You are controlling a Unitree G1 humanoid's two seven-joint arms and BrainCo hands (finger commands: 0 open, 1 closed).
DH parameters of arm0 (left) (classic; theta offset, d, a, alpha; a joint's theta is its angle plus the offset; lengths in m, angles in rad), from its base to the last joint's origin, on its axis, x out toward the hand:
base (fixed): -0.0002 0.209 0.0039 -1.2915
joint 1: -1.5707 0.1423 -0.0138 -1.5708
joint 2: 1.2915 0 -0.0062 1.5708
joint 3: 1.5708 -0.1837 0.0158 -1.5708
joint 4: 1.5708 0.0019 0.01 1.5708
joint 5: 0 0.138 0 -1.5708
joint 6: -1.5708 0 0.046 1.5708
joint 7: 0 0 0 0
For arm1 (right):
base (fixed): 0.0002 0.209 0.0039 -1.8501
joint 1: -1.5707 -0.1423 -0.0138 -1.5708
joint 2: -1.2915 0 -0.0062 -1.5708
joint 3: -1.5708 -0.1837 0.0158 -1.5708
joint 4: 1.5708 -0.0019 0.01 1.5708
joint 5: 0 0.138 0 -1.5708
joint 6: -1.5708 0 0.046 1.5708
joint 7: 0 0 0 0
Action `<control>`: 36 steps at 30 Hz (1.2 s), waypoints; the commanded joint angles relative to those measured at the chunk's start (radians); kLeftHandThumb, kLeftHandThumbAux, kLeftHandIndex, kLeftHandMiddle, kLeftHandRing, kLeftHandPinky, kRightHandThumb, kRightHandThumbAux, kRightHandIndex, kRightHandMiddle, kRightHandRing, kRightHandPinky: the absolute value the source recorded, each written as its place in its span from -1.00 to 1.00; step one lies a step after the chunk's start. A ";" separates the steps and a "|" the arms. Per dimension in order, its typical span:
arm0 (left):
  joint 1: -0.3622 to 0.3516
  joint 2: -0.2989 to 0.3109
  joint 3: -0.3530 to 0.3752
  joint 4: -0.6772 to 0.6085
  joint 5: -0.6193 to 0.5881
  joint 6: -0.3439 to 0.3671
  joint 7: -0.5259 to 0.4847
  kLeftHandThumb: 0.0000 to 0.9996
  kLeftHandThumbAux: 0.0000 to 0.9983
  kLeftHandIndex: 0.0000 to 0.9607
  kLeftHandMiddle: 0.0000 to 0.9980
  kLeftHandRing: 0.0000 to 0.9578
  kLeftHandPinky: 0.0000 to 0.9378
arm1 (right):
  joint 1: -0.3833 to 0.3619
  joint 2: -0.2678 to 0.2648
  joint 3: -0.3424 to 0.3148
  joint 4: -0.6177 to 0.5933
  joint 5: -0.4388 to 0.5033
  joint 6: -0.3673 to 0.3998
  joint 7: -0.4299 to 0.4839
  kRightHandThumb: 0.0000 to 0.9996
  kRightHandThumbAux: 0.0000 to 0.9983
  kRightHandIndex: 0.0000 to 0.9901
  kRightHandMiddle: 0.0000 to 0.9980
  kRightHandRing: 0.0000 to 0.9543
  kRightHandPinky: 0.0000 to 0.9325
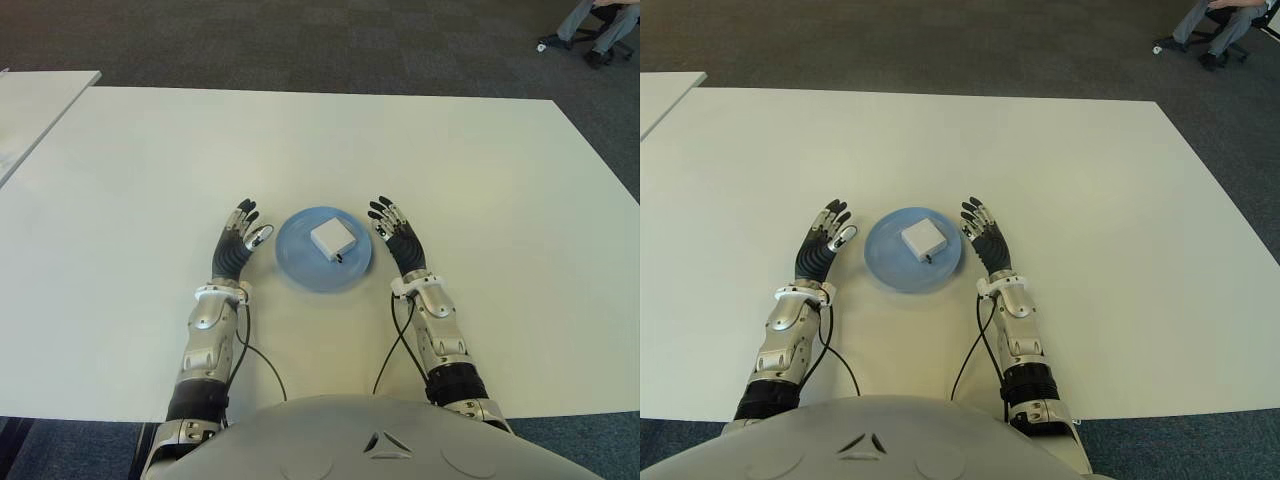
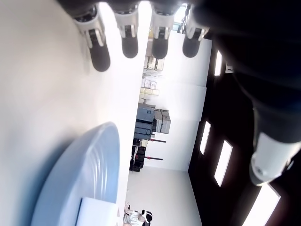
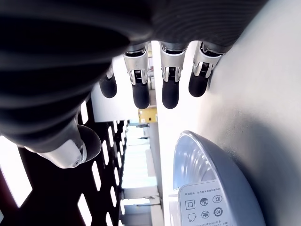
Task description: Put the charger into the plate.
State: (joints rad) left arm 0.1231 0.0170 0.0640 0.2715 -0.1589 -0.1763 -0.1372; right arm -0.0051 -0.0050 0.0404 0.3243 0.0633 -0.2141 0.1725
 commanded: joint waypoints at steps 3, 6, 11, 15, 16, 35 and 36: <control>0.011 0.014 0.003 0.079 0.009 0.068 -0.004 -1.00 0.25 -0.97 -0.87 -0.87 -0.82 | 0.013 0.004 0.001 0.028 0.001 0.028 0.002 -1.00 0.15 -0.96 -0.71 -0.75 -0.86; 0.002 0.017 0.001 0.091 0.012 0.064 -0.005 -0.99 0.24 -0.97 -0.87 -0.88 -0.83 | 0.014 0.004 0.001 0.029 0.003 0.027 0.006 -1.00 0.15 -0.96 -0.72 -0.75 -0.86; -0.004 0.020 -0.003 0.104 0.014 0.059 -0.009 -0.99 0.23 -0.96 -0.87 -0.88 -0.83 | 0.015 0.004 0.001 0.029 0.004 0.022 0.010 -1.00 0.17 -0.96 -0.72 -0.76 -0.87; -0.008 0.024 -0.003 0.114 0.015 0.056 -0.013 -0.99 0.23 -0.96 -0.87 -0.88 -0.82 | 0.019 0.006 0.003 0.025 0.002 0.020 0.010 -1.00 0.17 -0.96 -0.72 -0.76 -0.87; -0.011 0.025 -0.004 0.119 0.016 0.056 -0.014 -0.99 0.23 -0.96 -0.87 -0.87 -0.82 | 0.020 0.006 0.004 0.025 0.002 0.019 0.010 -1.00 0.17 -0.96 -0.72 -0.75 -0.87; -0.022 0.036 -0.009 0.165 0.045 0.034 -0.001 -1.00 0.20 -0.97 -0.89 -0.90 -0.87 | 0.040 0.018 0.004 -0.008 0.005 0.043 0.004 -1.00 0.17 -0.96 -0.74 -0.77 -0.87; -0.021 0.036 -0.009 0.164 0.047 0.032 0.001 -1.00 0.20 -0.97 -0.89 -0.90 -0.85 | 0.040 0.019 0.004 -0.009 0.005 0.044 0.004 -1.00 0.17 -0.96 -0.74 -0.77 -0.87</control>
State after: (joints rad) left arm 0.0559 0.0505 0.0604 0.3614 -0.1358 -0.2047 -0.1444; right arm 0.0108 0.0093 0.0415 0.3051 0.0654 -0.2063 0.1780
